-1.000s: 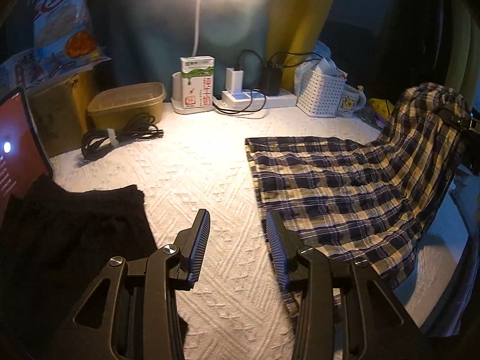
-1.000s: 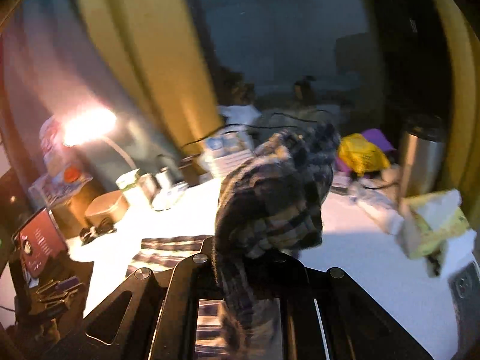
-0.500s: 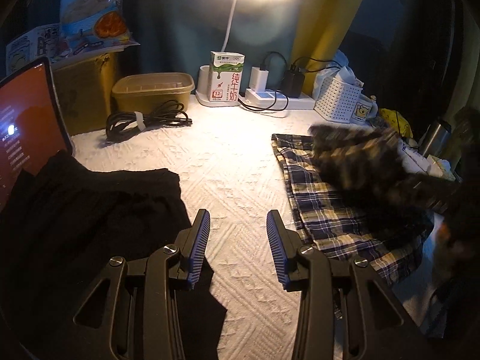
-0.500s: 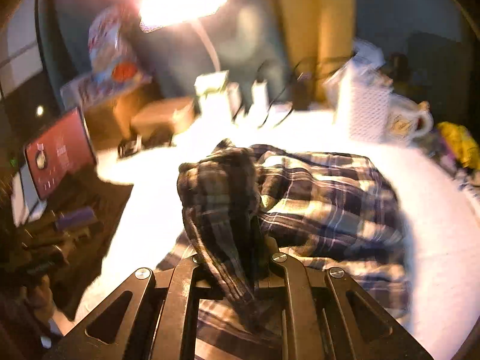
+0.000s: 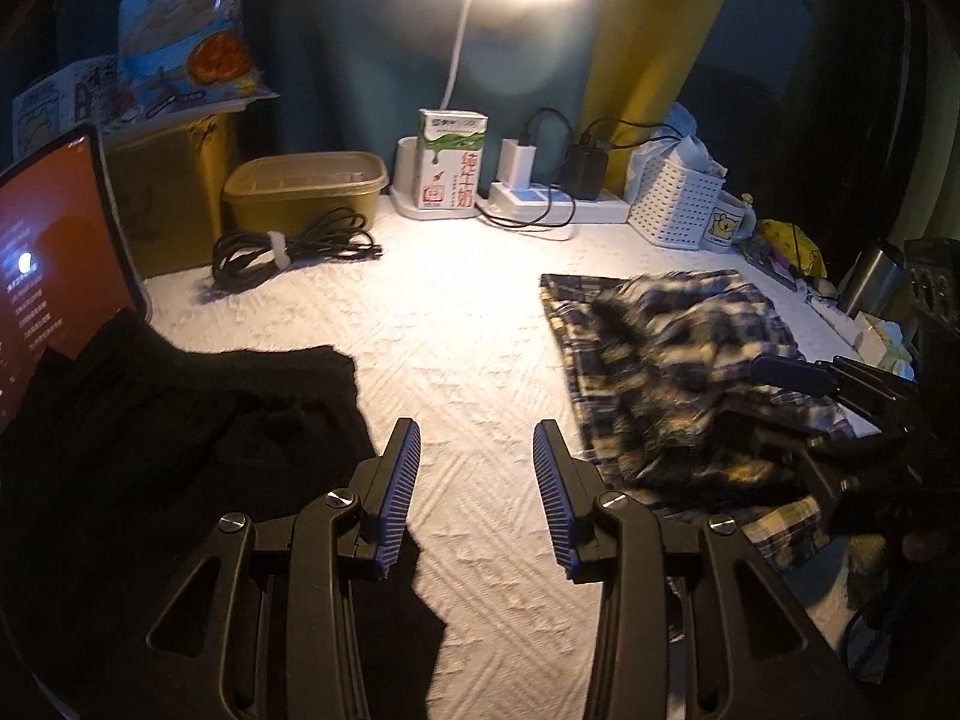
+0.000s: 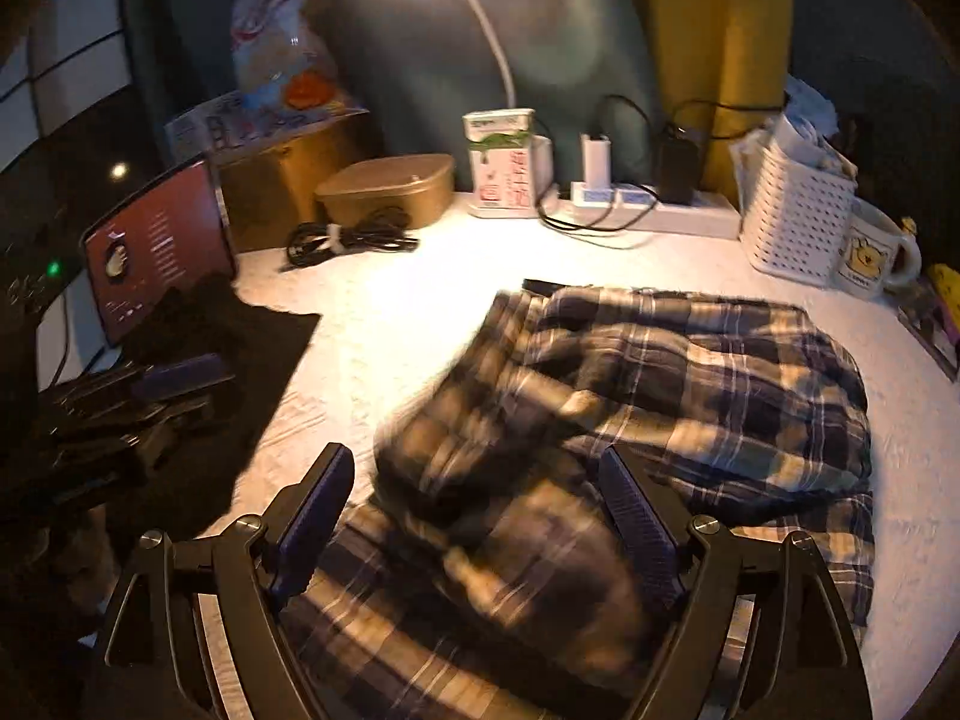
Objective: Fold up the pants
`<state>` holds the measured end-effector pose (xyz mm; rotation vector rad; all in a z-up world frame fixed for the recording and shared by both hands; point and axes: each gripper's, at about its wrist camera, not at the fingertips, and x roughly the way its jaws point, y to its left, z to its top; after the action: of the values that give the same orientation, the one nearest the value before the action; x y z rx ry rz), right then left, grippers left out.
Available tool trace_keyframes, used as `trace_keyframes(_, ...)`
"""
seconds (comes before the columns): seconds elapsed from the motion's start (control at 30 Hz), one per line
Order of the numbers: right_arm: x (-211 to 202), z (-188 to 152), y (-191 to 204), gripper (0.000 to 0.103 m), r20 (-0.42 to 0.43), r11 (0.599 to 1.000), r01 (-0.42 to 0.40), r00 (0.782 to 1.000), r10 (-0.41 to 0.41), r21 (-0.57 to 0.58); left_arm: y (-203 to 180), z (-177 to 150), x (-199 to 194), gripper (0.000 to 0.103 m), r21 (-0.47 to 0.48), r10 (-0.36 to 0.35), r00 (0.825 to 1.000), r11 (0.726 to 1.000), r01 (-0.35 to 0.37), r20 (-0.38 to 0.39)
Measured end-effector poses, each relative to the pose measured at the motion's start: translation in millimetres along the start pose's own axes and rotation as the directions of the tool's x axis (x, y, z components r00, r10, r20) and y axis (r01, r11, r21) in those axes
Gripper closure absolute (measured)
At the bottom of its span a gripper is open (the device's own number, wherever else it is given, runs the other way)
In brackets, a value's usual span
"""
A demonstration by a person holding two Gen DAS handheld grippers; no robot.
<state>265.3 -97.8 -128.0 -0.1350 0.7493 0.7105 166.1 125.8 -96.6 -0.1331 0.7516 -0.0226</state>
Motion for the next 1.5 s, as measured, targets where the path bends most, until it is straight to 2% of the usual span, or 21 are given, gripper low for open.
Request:
trace_keyframes(0.1,-9.4,-0.8,-2.3,0.018,0.02,1.0,-0.015,1.0,0.015,0.005,-13.0,5.0,2.6,0.064,0.022,-0.014,1.0,1.0,0.014,0.0)
trace_keyframes(0.23,-27.9,-3.2,-26.9,0.018,0.058,0.999,0.004,0.998,-0.007,0.05,-36.1,11.7,9.6,0.064,0.064,-0.043,0.999,0.997,0.043,-0.004)
trace_keyframes(0.33,-44.7,-9.9,-60.0,0.018,0.09,0.993,0.044,0.994,-0.054,0.113,-55.3,17.1,17.6,0.064,0.09,-0.076,0.997,0.993,0.077,-0.014)
trace_keyframes(0.47,-56.1,-23.0,-102.8,0.018,0.09,0.976,0.104,0.988,-0.123,0.193,-82.4,23.4,35.4,0.064,0.12,-0.12,0.992,0.985,0.124,-0.038)
trace_keyframes(0.53,-58.9,-31.6,-122.0,0.018,0.077,0.965,0.128,0.986,-0.149,0.227,-91.8,24.2,47.5,0.064,0.131,-0.116,0.991,0.984,0.123,-0.059)
trace_keyframes(0.63,-59.5,-45.1,-138.7,0.018,0.053,0.958,0.133,0.987,-0.151,0.254,-97.5,22.5,70.9,0.064,0.136,-0.06,0.992,0.988,0.076,-0.112)
trace_keyframes(0.77,-51.4,-60.9,-143.4,0.018,0.001,0.96,0.159,0.987,-0.164,0.231,-94.6,16.9,87.3,0.063,0.142,-0.015,0.989,0.989,0.036,-0.146)
trace_keyframes(0.9,-41.2,-81.9,-143.7,0.018,-0.067,0.962,0.18,0.983,-0.17,0.204,-90.5,11.9,88.8,0.054,0.154,0.026,0.989,0.988,-0.003,-0.143)
trace_keyframes(1.0,-45.5,-90.2,-140.1,0.018,-0.077,0.965,0.19,0.981,-0.178,0.181,-86.9,10.9,88.7,0.05,0.151,0.04,0.99,0.988,-0.019,-0.136)
trace_keyframes(1.23,-53.6,-107.1,-130.3,0.018,-0.122,0.963,0.254,0.962,-0.243,0.092,-79.3,13.5,85.8,0.05,0.164,0.095,0.99,0.983,-0.078,-0.1)
trace_keyframes(1.4,-65.9,-117.7,-133.6,0.018,-0.133,0.963,0.248,0.963,-0.233,0.103,-73.1,20.5,76.8,0.05,0.15,0.057,0.993,0.988,-0.041,-0.106)
trace_keyframes(1.5,-76.9,-117.6,-138.7,0.018,-0.128,0.967,0.222,0.97,-0.206,0.128,-70.1,31.8,61.4,0.05,0.146,0.026,0.997,0.989,-0.015,-0.073)
